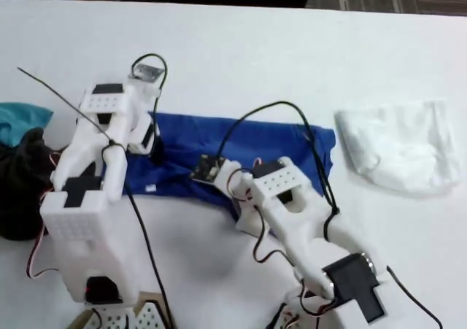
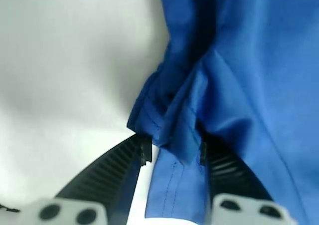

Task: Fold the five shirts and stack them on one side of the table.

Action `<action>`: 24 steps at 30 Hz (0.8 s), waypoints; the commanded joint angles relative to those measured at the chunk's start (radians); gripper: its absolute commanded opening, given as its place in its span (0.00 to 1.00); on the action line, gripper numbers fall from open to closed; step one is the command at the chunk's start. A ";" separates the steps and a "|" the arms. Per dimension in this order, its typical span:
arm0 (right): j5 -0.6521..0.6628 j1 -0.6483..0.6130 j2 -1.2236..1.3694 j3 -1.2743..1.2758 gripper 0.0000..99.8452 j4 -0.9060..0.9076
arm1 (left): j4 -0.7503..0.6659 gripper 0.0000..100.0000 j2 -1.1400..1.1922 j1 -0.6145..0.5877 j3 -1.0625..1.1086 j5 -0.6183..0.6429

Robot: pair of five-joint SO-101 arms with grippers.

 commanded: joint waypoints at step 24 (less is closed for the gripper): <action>0.091 0.056 0.042 -0.358 0.02 0.277 | -0.190 0.23 -0.049 0.003 0.108 -0.002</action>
